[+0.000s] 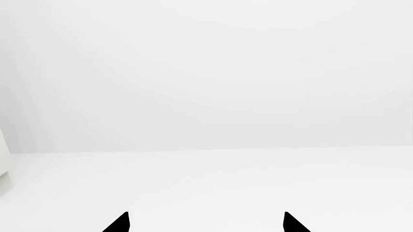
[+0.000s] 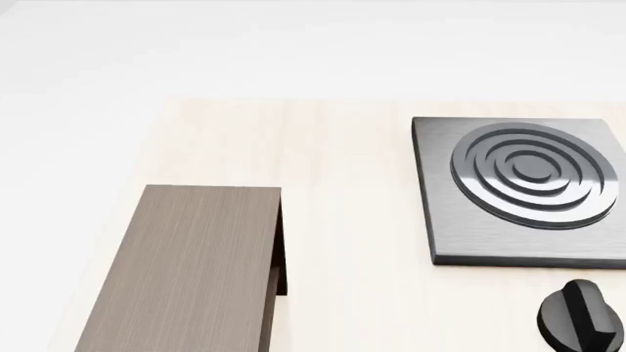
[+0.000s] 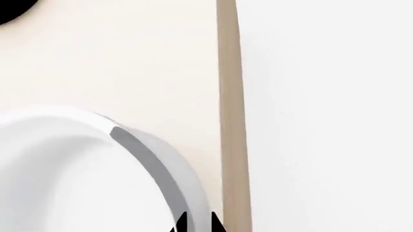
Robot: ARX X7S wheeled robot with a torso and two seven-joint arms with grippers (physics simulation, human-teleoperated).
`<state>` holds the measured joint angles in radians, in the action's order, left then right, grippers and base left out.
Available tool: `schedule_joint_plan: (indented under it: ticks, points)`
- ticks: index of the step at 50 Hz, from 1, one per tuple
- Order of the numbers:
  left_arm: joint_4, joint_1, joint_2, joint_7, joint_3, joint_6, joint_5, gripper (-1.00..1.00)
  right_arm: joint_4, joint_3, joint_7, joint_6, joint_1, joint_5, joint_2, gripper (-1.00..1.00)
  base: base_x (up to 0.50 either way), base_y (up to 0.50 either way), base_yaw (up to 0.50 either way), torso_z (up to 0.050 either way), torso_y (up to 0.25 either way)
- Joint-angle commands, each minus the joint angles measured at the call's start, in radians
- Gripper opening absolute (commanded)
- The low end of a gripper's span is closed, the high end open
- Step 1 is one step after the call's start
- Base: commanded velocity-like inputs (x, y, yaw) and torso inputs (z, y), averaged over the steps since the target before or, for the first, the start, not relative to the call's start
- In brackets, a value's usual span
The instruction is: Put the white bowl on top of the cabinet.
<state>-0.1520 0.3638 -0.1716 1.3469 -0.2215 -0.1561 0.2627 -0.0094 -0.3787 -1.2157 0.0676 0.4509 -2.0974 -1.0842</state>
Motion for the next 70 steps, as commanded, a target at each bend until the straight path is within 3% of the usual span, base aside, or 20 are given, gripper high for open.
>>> schedule_joint_plan:
  ticks: [1, 20, 34, 53, 58, 60, 61, 63, 65, 70]
  points:
    - [0.0, -0.001, -0.001, 0.0, 0.0, 0.0, 0.001, 1.0, -0.052, -0.035, -0.019, -0.002, -0.005, 0.014, -0.018, -1.0, 0.0, 0.0, 0.0, 0.0, 0.0]
    - [0.006, -0.001, -0.001, -0.005, -0.001, -0.007, 0.011, 1.0, -0.188, -0.129, -0.089, -0.02, -0.05, -0.013, -0.111, -1.0, 0.0, 0.0, 0.0, 0.0, 0.0]
    - [0.008, -0.001, -0.001, -0.006, 0.001, -0.011, 0.015, 1.0, -0.29, -0.209, -0.173, -0.047, -0.132, -0.063, -0.237, -1.0, 0.0, 0.0, 0.0, 0.0, 0.0]
    - [0.01, -0.001, -0.002, -0.006, 0.001, -0.016, 0.022, 1.0, -0.299, -0.091, -0.1, 0.074, -0.173, -0.195, -0.479, -1.0, 0.0, 0.0, 0.0, 0.0, 0.001]
    - [0.011, -0.001, -0.002, -0.006, 0.002, -0.016, 0.023, 1.0, -0.303, -0.105, -0.087, 0.019, -0.195, -0.199, -0.486, -1.0, 0.0, 0.0, 0.0, 0.0, 0.0]
    - [0.01, 0.0, -0.002, -0.006, 0.003, -0.016, 0.022, 1.0, -0.099, 0.195, -0.347, -0.281, -0.495, 0.068, -0.186, -1.0, 0.0, 0.0, 0.0, 0.0, 0.005]
    - [0.01, 0.0, -0.002, -0.007, 0.003, -0.017, 0.024, 1.0, -0.107, 0.325, -0.353, -0.431, -0.645, 0.071, -0.036, -1.0, 0.0, 0.0, 0.0, 0.0, 0.0]
    - [0.012, 0.001, -0.002, -0.008, 0.002, -0.02, 0.026, 1.0, -0.102, 0.376, -0.342, -0.666, -0.945, 0.074, -0.005, -1.0, 0.0, 0.0, 0.0, 0.0, 0.0]
    - [0.013, 0.0, -0.002, -0.008, 0.002, -0.02, 0.026, 1.0, -0.094, 0.407, -0.343, -0.665, -1.245, 0.071, 0.0, -1.0, 0.0, 0.0, 0.0, 0.0, 0.0]
    - [0.011, 0.0, -0.003, -0.006, 0.003, -0.018, 0.024, 1.0, -0.082, 0.47, -0.34, -0.672, -1.371, 0.067, -0.001, -1.0, 0.0, 0.0, 0.0, 0.0, 0.0]
